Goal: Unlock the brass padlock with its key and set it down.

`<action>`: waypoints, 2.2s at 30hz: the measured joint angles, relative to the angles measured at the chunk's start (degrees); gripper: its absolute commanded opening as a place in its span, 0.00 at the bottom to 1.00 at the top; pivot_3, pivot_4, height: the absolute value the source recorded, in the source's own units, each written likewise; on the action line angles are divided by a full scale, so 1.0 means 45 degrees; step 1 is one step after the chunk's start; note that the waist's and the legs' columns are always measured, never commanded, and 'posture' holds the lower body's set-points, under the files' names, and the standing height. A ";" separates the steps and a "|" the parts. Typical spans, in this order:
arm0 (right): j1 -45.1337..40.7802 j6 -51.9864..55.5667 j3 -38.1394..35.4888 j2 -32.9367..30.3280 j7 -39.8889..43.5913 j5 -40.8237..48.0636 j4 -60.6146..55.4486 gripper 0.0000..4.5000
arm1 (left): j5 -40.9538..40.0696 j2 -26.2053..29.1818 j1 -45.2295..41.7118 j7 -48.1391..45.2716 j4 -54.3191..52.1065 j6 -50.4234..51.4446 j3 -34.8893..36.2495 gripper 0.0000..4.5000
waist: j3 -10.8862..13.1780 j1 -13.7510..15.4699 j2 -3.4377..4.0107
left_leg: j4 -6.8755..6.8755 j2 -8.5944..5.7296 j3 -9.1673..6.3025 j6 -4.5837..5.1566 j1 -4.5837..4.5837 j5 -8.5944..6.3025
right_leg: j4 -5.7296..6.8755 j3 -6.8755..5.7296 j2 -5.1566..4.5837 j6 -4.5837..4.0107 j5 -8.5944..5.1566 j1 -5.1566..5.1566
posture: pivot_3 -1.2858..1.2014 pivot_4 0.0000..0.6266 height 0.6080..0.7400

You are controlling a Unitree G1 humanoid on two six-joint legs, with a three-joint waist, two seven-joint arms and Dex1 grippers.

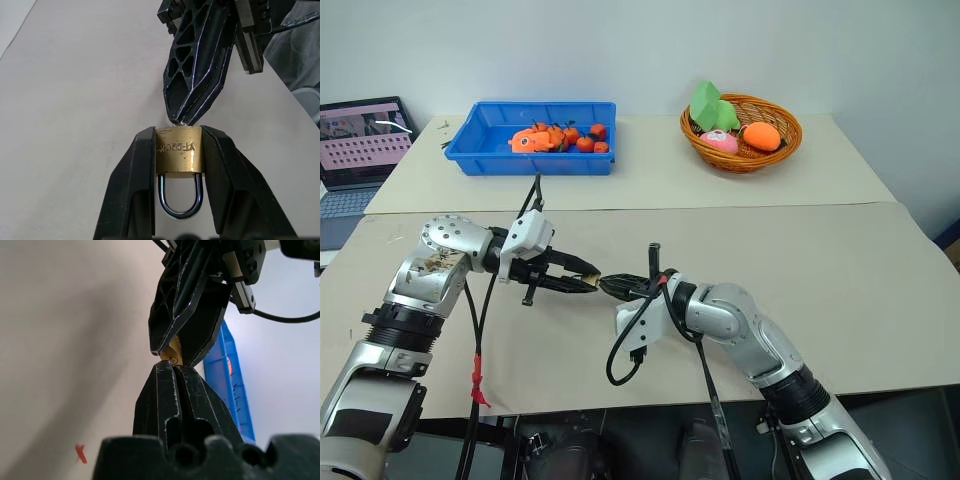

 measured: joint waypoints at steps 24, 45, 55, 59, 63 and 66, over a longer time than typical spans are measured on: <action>-0.0120 0.1534 0.0195 -0.0047 0.0315 0.0237 -0.0628 0.02 | 0.0069 -0.0040 -0.0003 0.0094 0.0017 -0.0002 -0.0029 0.18 | 0.0001 0.0017 0.0001 | -0.0002 -0.0002 0.0000 0.0001 -0.0001 -0.0001 | -0.0004 -0.0003 -0.0001 0.0018 -0.0010 -0.0001 | 0.52 0.24 0.52; -0.0972 -0.2912 0.0557 -0.0871 -0.4755 -0.5209 0.0949 0.48 | -0.0043 -0.0107 -0.0140 0.0153 -0.0008 -0.0037 0.0017 0.18 | 0.0001 -0.0020 0.0001 | -0.0002 0.0003 0.0009 0.0000 -0.0002 0.0000 | 0.0000 0.0003 -0.0001 0.0054 -0.0033 -0.0007 | 0.52 0.24 0.52; -0.0979 -0.3712 0.0712 -0.1036 -0.5731 -0.6553 0.1301 0.48 | -0.0050 -0.0108 -0.0147 0.0145 -0.0008 -0.0038 0.0017 0.18 | 0.0001 -0.0026 0.0001 | -0.0001 0.0002 0.0011 0.0000 -0.0003 0.0000 | 0.0001 0.0005 -0.0001 0.0055 -0.0034 -0.0007 | 0.52 0.24 0.52; -0.0974 -0.3741 0.0714 -0.0943 -0.5771 -0.6566 0.1449 0.48 | -0.0050 -0.0108 -0.0147 0.0145 -0.0009 -0.0037 0.0018 0.18 | 0.0001 -0.0034 0.0001 | -0.0001 0.0002 0.0011 0.0000 -0.0003 0.0000 | 0.0001 0.0005 0.0000 0.0055 -0.0034 -0.0006 | 0.52 0.24 0.52; -0.0974 -0.3756 0.0715 -0.0916 -0.5780 -0.6566 0.1474 0.48 | -0.0050 -0.0107 -0.0147 0.0147 -0.0009 -0.0037 0.0018 0.18 | 0.0001 -0.0034 0.0001 | -0.0001 0.0002 0.0010 0.0000 -0.0003 0.0000 | 0.0001 0.0005 -0.0001 0.0055 -0.0034 -0.0006 | 0.52 0.24 0.52; -0.0974 -0.3757 0.0715 -0.0892 -0.5764 -0.6548 0.1483 0.48 | -0.0050 -0.0107 -0.0147 0.0148 -0.0010 -0.0036 0.0017 0.18 | 0.0001 -0.0035 0.0001 | -0.0001 0.0002 0.0010 0.0000 -0.0003 0.0000 | 0.0001 0.0005 -0.0001 0.0055 -0.0034 -0.0007 | 0.52 0.24 0.52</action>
